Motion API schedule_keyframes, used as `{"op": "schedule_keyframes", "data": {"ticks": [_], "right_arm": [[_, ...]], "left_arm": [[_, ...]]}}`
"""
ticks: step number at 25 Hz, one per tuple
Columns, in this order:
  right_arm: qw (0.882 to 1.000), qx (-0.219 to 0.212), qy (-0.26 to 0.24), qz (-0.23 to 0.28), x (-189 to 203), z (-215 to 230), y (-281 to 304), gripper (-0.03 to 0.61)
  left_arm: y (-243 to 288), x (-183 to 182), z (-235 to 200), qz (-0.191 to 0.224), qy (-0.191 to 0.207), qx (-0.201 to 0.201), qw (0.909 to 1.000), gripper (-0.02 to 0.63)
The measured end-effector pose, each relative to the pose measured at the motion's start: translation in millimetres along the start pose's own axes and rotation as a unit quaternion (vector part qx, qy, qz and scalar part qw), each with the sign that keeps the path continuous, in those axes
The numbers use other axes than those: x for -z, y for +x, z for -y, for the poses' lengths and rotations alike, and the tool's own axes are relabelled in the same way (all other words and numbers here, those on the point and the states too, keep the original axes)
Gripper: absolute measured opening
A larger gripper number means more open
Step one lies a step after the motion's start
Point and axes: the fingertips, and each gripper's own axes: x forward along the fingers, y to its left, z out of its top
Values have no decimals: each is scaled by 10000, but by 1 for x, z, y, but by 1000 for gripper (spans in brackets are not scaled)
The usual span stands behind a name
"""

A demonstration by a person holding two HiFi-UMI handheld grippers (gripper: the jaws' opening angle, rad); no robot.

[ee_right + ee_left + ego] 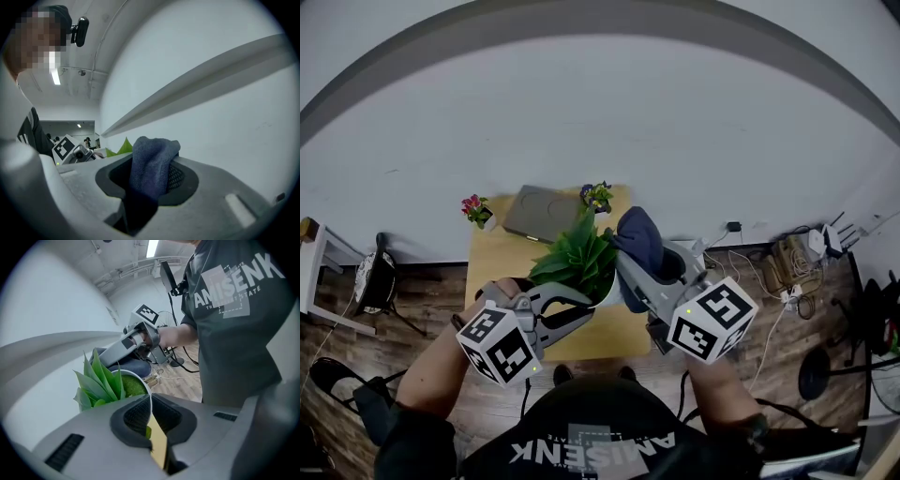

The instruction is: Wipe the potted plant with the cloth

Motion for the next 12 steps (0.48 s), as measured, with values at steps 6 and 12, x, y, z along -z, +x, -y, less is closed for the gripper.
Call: {"op": "schedule_keyframes", "data": {"ticks": [6, 12], "right_arm": [[9994, 217, 242, -101, 20, 13, -1, 127], [9958, 570, 668, -245, 53, 36, -13, 127]], "left_arm": [[-7, 4, -4, -39, 39, -114, 9999, 9], [-5, 8, -4, -100, 62, -140, 9998, 9]]}}
